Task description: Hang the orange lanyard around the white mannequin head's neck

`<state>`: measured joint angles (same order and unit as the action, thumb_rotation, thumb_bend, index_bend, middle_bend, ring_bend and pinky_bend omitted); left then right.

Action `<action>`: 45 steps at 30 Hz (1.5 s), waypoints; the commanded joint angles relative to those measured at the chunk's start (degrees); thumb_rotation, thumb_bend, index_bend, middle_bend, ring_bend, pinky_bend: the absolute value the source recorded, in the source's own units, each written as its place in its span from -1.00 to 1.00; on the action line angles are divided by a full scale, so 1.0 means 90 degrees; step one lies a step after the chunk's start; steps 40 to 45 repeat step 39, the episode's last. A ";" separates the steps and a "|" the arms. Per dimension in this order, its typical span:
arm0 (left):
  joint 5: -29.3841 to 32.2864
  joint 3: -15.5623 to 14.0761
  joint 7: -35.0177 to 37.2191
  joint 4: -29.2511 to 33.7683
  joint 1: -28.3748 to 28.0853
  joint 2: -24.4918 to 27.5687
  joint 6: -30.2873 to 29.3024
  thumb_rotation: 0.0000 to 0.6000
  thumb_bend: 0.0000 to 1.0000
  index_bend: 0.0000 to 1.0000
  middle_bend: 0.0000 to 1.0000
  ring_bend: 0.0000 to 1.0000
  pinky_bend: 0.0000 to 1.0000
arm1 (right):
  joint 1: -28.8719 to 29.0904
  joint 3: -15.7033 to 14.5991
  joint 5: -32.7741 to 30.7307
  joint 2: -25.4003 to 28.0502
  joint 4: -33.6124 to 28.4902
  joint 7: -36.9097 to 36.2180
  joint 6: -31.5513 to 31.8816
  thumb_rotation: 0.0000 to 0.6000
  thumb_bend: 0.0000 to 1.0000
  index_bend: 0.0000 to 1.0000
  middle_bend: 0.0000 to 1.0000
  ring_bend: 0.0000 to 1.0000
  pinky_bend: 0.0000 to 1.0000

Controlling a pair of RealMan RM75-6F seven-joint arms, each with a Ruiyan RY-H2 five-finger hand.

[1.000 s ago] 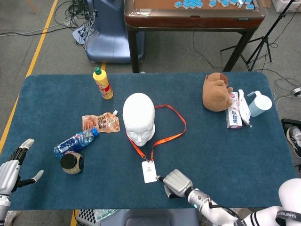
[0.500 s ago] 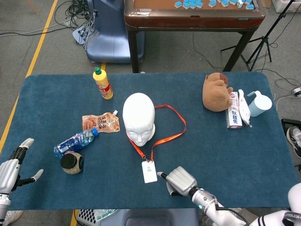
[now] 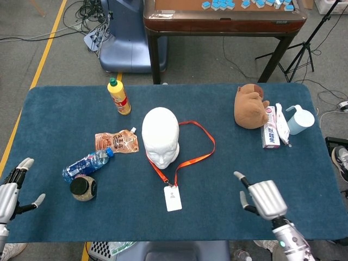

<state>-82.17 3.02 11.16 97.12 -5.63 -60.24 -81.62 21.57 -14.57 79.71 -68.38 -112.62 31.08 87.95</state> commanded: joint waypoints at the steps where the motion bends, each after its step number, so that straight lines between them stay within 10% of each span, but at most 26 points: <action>1: 0.0001 -0.0024 -0.0160 -0.0001 0.0006 0.0027 0.0007 1.00 -0.50 -1.00 -0.91 -0.94 -0.73 | -0.0412 0.0134 0.0038 0.0227 0.0269 -0.0226 0.0389 0.31 -0.14 -0.66 0.06 0.21 0.43; 7: 0.0022 -0.0051 -0.0383 0.0048 0.0074 0.0039 -0.0075 1.00 -0.50 -1.00 -0.91 -0.94 -0.73 | -0.0868 0.0414 0.0048 0.0402 0.0498 -0.0439 0.0775 0.20 -0.33 -0.66 -0.15 -0.05 0.16; 45: -0.0205 0.0079 -0.0822 -0.0157 0.0187 -0.0739 -0.0604 1.00 -0.50 -1.00 -0.91 -0.94 -0.73 | -0.1310 0.1211 0.0685 0.0423 0.1182 -0.1091 0.0079 0.24 -0.34 -0.66 -0.15 -0.05 0.15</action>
